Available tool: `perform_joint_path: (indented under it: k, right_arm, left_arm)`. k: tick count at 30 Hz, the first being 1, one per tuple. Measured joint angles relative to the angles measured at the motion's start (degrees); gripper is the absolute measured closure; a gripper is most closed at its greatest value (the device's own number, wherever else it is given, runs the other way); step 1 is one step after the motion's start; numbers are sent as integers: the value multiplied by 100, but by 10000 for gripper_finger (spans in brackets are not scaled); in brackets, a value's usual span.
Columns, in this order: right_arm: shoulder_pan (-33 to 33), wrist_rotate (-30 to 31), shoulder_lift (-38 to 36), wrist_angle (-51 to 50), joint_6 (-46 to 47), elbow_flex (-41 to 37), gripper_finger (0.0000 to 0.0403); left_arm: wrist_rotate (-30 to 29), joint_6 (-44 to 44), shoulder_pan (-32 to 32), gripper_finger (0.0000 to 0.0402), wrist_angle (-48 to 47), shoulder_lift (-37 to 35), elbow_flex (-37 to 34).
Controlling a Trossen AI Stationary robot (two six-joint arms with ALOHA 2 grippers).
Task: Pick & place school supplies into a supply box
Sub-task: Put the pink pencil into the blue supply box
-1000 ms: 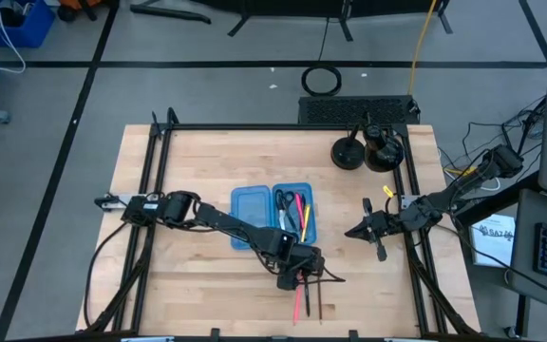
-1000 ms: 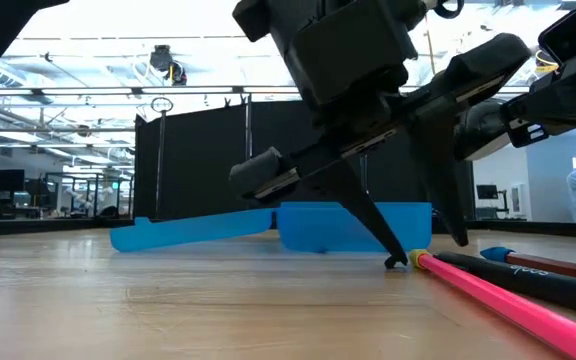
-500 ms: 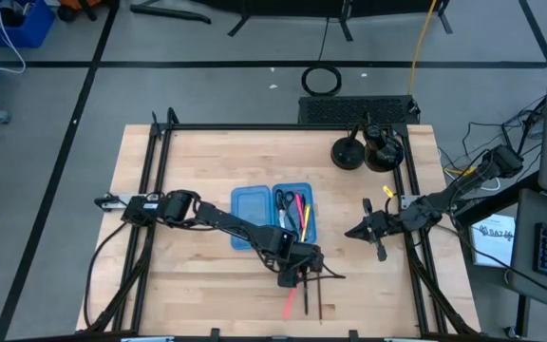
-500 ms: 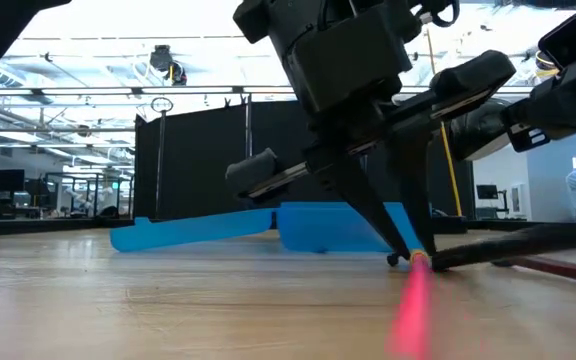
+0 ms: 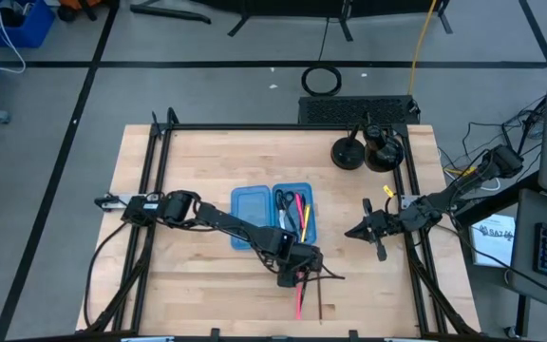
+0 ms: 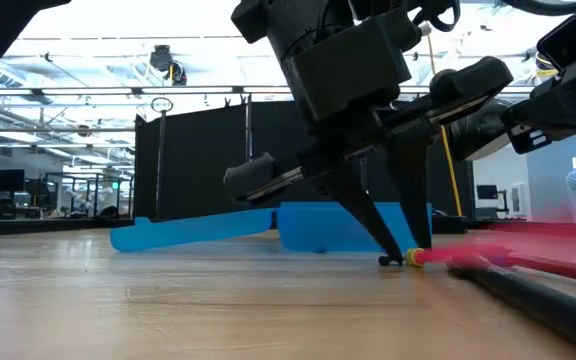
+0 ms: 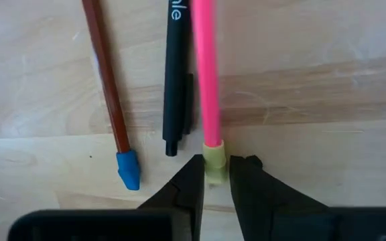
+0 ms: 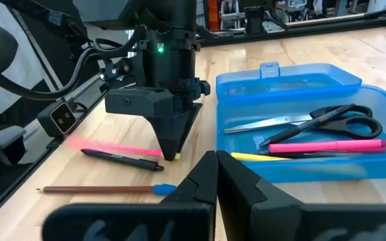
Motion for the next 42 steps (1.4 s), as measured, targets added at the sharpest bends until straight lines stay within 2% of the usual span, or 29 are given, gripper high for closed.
perform_joint_path:
  k: [19,21,25,29,38,42]
  right_arm:
    - [0,-4,0,-4,2,-12,403]
    - [0,-4,0,-4,2,-12,403]
    - [0,-7,0,-5,15,-12,403]
    - [0,-7,0,-6,87,-12,403]
    - [0,-9,0,-4,87,-15,403]
    - [0,-13,1,-31,88,-17,403]
  left_arm:
    - [-66,105,-270,326,-31,-2,0]
    - [-45,158,-270,335,-52,-2,0]
    - [-9,193,-241,384,-68,-5,-2]
    - [20,295,-217,385,-86,-7,-2]
    - [-986,248,-353,391,56,-7,20]
    - [-1203,100,-337,392,-23,14,114]
